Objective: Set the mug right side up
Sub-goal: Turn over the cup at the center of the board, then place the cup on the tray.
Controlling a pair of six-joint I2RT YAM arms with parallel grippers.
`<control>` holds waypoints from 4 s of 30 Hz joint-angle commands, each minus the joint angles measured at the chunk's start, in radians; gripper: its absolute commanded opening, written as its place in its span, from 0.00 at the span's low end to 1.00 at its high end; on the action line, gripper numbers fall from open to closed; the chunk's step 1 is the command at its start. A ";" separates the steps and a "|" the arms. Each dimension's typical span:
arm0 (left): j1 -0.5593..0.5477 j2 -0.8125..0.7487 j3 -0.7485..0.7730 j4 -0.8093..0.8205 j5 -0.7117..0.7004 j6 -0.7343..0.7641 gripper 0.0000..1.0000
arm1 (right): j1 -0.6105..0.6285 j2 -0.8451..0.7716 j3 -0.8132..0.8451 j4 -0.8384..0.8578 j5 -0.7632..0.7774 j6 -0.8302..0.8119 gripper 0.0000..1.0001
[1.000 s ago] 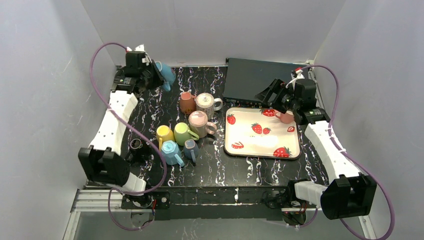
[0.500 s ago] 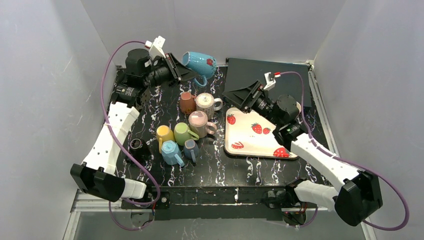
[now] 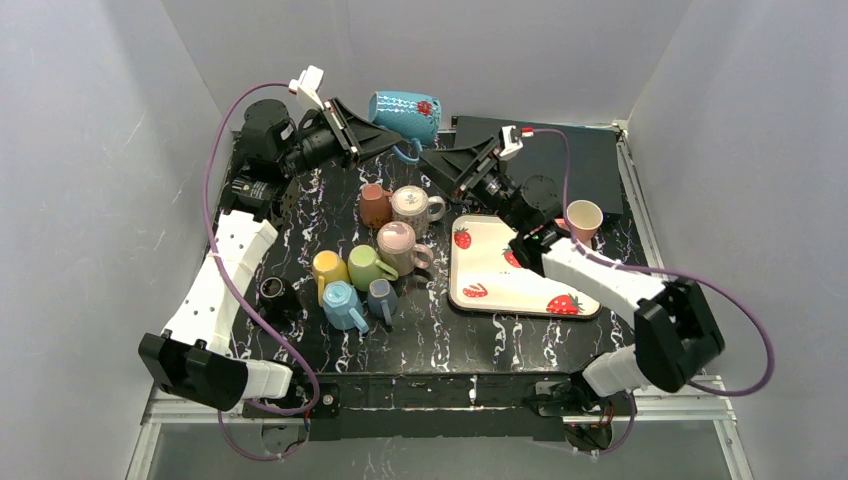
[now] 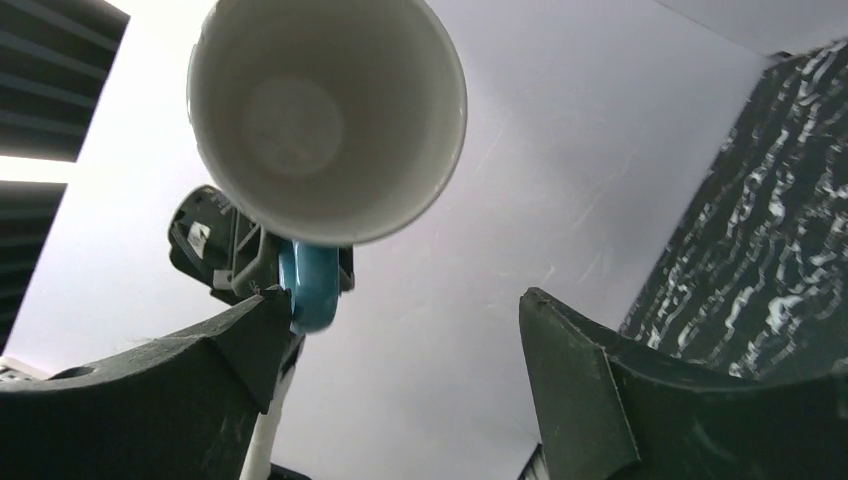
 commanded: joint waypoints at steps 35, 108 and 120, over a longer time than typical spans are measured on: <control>0.007 -0.136 -0.073 0.086 0.126 0.156 0.19 | 0.081 0.138 0.119 0.310 0.088 0.003 0.01; 0.007 -0.322 -0.463 -0.354 -0.528 0.666 0.96 | -0.318 -0.016 0.064 -1.585 0.915 -0.302 0.01; 0.007 -0.327 -0.463 -0.362 -0.540 0.667 0.96 | -0.332 0.068 0.078 -1.567 0.930 -0.289 0.16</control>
